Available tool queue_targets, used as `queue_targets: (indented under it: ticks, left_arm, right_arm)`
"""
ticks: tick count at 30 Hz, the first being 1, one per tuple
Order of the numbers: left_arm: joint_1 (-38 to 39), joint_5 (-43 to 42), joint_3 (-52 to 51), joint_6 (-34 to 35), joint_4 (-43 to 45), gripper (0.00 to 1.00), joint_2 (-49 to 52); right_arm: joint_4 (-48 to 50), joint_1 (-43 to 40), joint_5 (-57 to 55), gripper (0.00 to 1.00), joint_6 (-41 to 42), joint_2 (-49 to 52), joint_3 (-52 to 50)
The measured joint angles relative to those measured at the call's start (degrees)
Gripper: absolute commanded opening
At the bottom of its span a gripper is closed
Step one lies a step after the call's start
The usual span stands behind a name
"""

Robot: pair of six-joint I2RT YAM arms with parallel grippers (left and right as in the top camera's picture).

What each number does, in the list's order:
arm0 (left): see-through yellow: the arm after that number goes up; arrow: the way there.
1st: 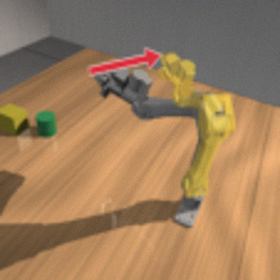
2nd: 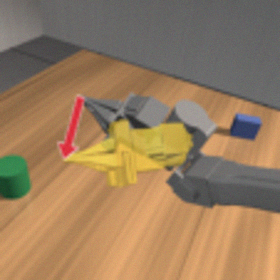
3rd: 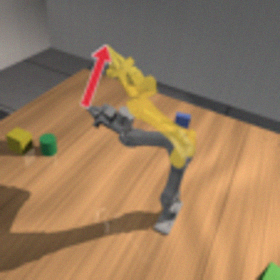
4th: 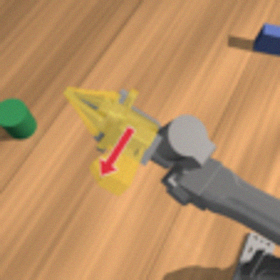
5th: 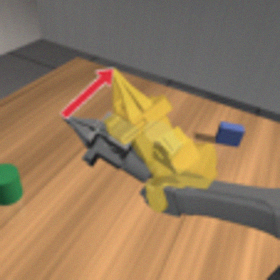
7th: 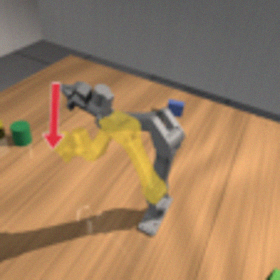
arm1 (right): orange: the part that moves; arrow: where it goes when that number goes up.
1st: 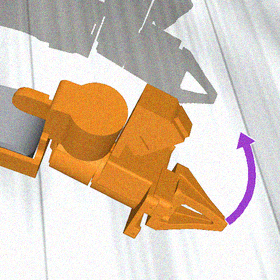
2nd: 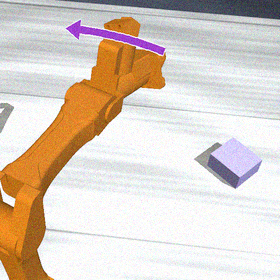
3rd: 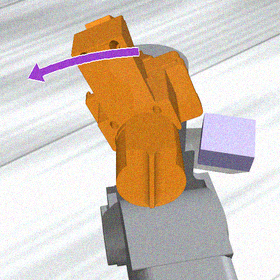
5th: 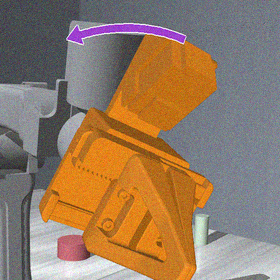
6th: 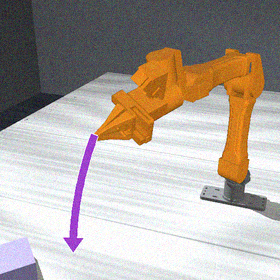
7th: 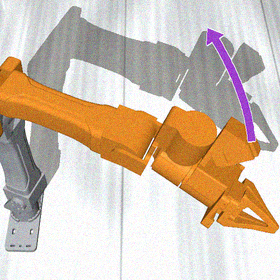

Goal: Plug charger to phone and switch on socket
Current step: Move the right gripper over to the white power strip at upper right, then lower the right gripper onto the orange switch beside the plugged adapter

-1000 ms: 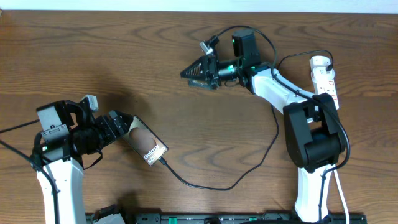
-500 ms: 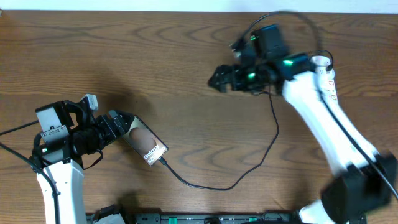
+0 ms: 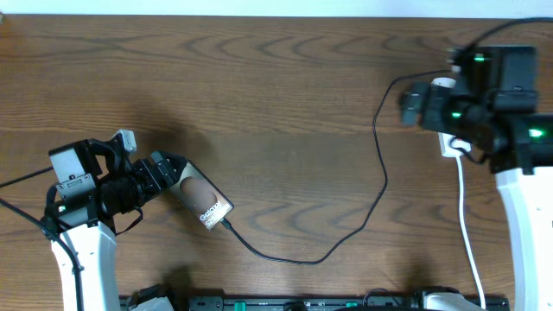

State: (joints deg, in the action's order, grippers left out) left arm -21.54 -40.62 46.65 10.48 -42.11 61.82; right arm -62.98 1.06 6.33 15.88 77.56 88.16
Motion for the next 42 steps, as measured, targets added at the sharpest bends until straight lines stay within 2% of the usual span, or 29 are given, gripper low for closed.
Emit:
queue_targets:
  ticks: [5, 15, 30, 42]
  left_arm:
    - [0.00, 0.00, 0.00, 0.00, -0.02, 0.86, 0.00]
    - [0.00, 0.00, 0.00, 0.00, 0.00, 0.86, 0.00]
    - [0.00, 0.00, 0.00, 0.00, 0.00, 0.86, 0.00]
    - [0.00, 0.00, 0.00, 0.00, -0.02, 0.86, 0.00]
  right_arm:
    - [-2.49, -6.47, -0.92, 0.99, -2.40, 0.07, -0.02]
    - [-3.23, -12.24, -1.16, 0.99, -5.66, 1.97, -0.02]
    - [-3.48, -12.57, -0.59, 0.99, -8.96, 9.97, -0.02]
    - [-3.45, -12.57, -0.37, 0.99, -8.96, 10.45, -0.02]
